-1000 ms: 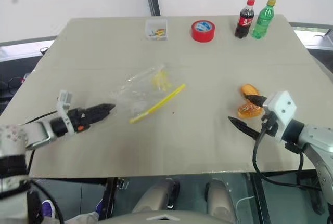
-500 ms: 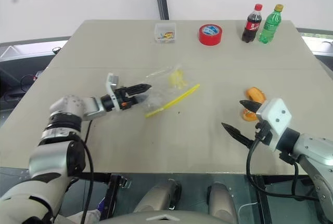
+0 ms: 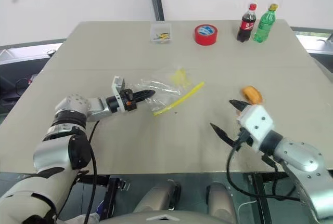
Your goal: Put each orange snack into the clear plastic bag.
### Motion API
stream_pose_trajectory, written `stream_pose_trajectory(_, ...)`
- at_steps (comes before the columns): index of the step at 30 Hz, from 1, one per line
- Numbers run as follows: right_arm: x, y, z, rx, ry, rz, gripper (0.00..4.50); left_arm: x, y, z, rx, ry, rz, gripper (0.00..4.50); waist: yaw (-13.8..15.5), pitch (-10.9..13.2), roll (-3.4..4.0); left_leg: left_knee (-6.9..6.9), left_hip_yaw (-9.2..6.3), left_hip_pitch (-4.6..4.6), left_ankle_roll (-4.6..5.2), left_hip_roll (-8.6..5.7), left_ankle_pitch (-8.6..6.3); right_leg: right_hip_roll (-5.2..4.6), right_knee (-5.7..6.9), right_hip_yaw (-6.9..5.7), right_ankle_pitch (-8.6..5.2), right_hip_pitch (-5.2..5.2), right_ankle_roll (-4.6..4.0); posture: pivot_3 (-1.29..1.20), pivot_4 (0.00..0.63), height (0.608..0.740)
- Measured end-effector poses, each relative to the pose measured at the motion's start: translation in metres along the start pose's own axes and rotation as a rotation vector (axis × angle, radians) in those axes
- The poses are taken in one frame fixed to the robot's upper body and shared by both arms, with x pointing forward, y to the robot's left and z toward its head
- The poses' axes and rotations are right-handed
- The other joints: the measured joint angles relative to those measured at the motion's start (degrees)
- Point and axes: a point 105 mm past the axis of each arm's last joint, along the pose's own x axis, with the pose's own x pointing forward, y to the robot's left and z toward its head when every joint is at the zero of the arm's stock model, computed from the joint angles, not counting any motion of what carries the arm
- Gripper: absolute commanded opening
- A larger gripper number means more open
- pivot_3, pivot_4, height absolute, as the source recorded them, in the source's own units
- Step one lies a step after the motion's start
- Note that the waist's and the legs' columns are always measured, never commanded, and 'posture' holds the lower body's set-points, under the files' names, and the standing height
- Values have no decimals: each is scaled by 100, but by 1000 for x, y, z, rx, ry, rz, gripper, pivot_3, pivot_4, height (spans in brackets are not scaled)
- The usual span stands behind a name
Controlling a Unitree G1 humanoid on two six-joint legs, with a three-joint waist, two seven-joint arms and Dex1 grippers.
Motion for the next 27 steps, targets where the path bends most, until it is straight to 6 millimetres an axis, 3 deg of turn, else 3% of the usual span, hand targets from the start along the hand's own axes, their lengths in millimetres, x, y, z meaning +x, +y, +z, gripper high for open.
stream_pose_trajectory(5,36,7,-17,-172,33,14,4500,-7,-28,-8,-85,57,-130,41,-119,35,-59,-2,-2,-22,-25,3,14,4,14,3,14,-36,-25,0,150,740)
stream_pose_trajectory(9,74,-1,-38,-335,87,-70,4500,-13,-54,-10,-29,83,-226,41,-175,41,-68,-1,7,-63,-38,4,22,2,35,20,17,-88,-30,0,150,740)
stream_pose_trajectory(13,99,-4,-45,-400,79,-116,4500,-25,-57,-16,1,94,-236,41,-212,41,-69,-3,6,-73,-43,9,25,5,34,23,18,-102,-32,0,150,740)
stream_pose_trajectory(19,130,0,-36,-386,-1,-139,4500,-32,-65,-24,23,112,-260,41,-263,41,-69,2,6,-76,-43,8,25,5,34,24,20,-101,-34,0,150,740)
stream_pose_trajectory(22,147,5,-33,-361,-39,-113,3467,-35,-64,-28,26,110,-249,0,-289,41,-69,2,4,-76,-44,8,26,9,35,22,20,-102,-36,0,150,740)
stream_pose_trajectory(27,156,3,-32,-322,-58,-121,1794,-37,-64,-32,32,100,-244,0,-313,41,-69,2,5,-75,-45,9,26,9,35,25,21,-103,-37,0,150,740)
